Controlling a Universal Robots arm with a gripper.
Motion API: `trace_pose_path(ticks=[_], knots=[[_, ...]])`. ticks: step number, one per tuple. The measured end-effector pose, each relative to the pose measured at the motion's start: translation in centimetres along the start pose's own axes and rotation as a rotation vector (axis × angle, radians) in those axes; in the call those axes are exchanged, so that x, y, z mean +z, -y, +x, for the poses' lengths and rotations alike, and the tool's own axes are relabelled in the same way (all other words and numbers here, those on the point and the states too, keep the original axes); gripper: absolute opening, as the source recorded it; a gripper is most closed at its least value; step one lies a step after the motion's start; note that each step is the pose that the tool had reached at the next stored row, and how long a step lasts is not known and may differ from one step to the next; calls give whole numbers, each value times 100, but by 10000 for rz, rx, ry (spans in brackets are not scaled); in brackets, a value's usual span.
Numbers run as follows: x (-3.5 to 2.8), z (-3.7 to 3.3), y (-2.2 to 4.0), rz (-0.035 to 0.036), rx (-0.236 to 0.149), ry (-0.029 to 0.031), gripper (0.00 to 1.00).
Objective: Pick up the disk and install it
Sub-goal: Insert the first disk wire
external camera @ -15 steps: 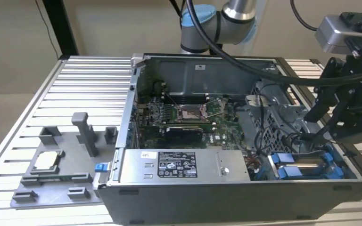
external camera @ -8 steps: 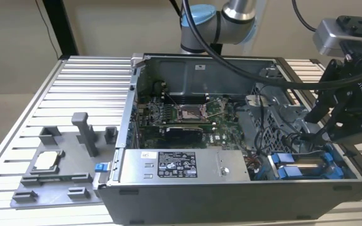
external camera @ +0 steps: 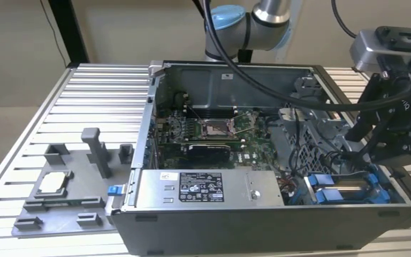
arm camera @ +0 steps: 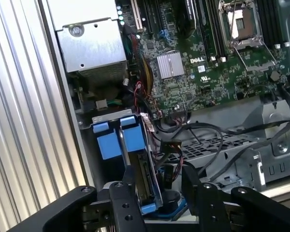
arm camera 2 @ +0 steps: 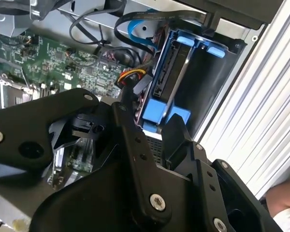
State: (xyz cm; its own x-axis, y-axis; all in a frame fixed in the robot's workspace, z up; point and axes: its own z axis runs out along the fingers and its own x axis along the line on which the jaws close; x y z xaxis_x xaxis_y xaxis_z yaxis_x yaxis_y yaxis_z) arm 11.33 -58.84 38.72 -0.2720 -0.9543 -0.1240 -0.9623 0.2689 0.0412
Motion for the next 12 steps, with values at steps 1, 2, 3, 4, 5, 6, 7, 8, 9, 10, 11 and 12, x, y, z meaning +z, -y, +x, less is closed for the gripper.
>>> trace_pose_path(ticks=[1,2,3,4,5,6,7,8,9,10,11,12], knots=[[11,1,0,22,69,7,100],[22,3,1,41,142,14,100],[32,5,0,62,227,22,100],[41,6,1,82,305,31,100],[50,7,1,103,380,44,100],[58,8,1,120,449,61,100],[66,9,0,134,519,81,100],[73,11,-2,146,591,102,100],[81,13,-5,156,674,125,100],[90,15,-7,164,758,146,100],[98,17,-11,173,834,167,100],[105,18,-16,181,900,191,100]])
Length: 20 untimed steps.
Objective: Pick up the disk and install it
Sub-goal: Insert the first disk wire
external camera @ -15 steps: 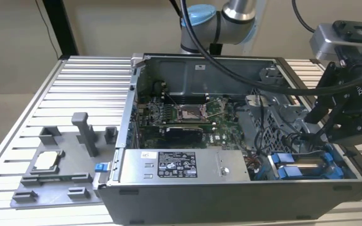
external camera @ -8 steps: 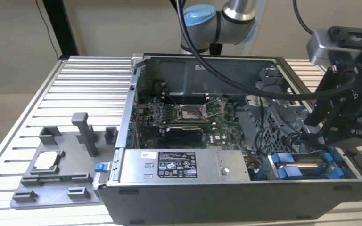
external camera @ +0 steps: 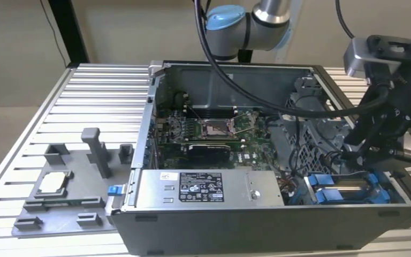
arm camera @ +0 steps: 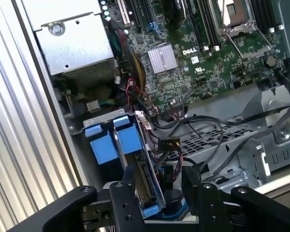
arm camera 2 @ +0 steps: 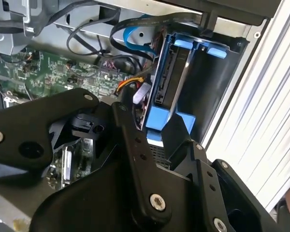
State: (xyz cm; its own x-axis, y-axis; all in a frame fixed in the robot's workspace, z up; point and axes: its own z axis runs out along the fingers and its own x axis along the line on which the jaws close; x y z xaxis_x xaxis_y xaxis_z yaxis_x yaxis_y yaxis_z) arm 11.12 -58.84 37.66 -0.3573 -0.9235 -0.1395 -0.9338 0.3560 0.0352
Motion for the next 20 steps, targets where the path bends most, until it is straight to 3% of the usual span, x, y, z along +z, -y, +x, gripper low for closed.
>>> trace_pose_path(ticks=[4,7,10,11,14,15,17,20], knots=[[29,9,-31,11,99,109,100],[42,13,-44,13,126,248,100],[44,13,-43,33,121,274,100],[48,15,-45,58,119,326,100],[57,18,-49,109,93,615,100],[65,21,-57,141,66,663,100],[83,27,-66,218,-61,700,100],[112,31,-65,205,-530,716,100]])
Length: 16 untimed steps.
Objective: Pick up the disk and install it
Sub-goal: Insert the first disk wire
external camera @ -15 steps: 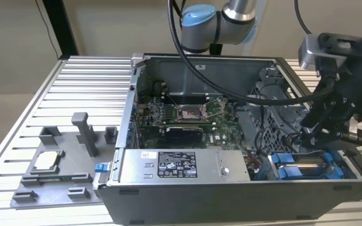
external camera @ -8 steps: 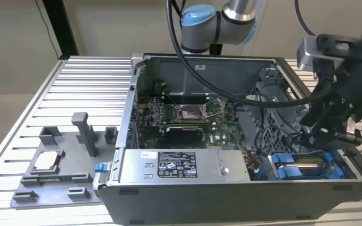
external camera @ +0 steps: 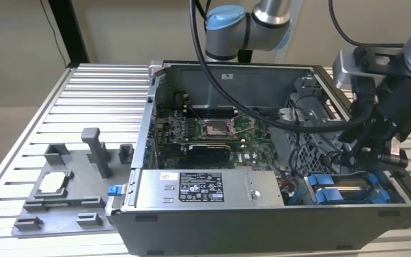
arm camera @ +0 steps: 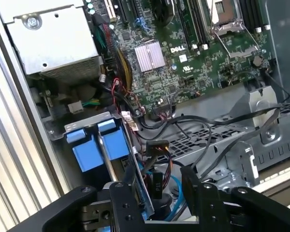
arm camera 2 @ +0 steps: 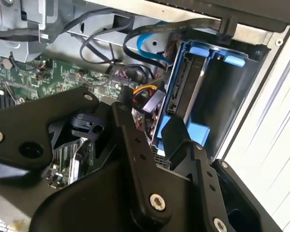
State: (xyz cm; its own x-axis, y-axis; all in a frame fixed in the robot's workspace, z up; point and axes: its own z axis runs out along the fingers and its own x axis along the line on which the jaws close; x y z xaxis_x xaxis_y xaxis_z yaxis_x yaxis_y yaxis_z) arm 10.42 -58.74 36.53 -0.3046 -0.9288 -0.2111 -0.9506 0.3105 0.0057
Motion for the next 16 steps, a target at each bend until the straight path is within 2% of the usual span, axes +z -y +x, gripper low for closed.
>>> trace_pose_path(ticks=[2,4,6,9,10,13,14,16], knots=[[19,4,-1,-39,-329,14,100],[27,10,-12,-11,-391,111,100],[37,15,-20,22,-406,180,100],[57,28,-46,64,-443,360,100],[63,30,-50,76,-448,387,100],[62,30,-49,76,-451,386,100],[62,30,-49,76,-452,386,0],[62,30,-49,76,-452,386,0]])
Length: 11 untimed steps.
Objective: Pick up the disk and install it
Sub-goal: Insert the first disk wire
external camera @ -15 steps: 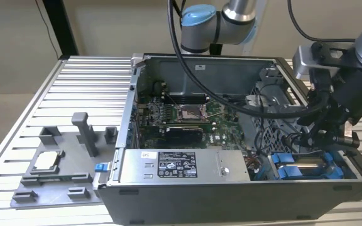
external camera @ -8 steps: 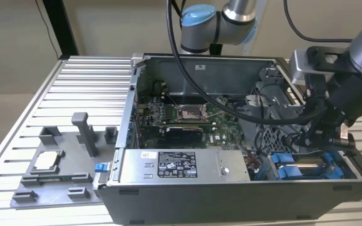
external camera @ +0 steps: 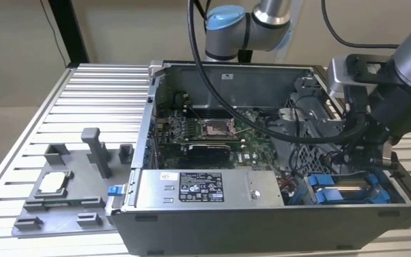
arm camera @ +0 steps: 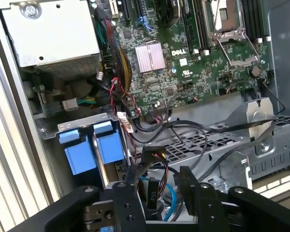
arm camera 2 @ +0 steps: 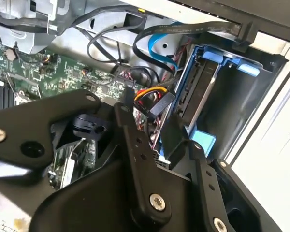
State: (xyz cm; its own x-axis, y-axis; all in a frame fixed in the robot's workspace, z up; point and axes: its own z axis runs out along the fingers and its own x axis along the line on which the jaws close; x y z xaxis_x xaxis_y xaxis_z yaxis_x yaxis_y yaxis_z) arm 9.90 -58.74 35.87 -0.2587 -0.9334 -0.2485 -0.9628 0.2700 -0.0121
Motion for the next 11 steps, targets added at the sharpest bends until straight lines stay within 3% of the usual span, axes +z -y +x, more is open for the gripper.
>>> trace_pose_path(ticks=[11], knots=[[-1,3,0,-4,1,12,0]])
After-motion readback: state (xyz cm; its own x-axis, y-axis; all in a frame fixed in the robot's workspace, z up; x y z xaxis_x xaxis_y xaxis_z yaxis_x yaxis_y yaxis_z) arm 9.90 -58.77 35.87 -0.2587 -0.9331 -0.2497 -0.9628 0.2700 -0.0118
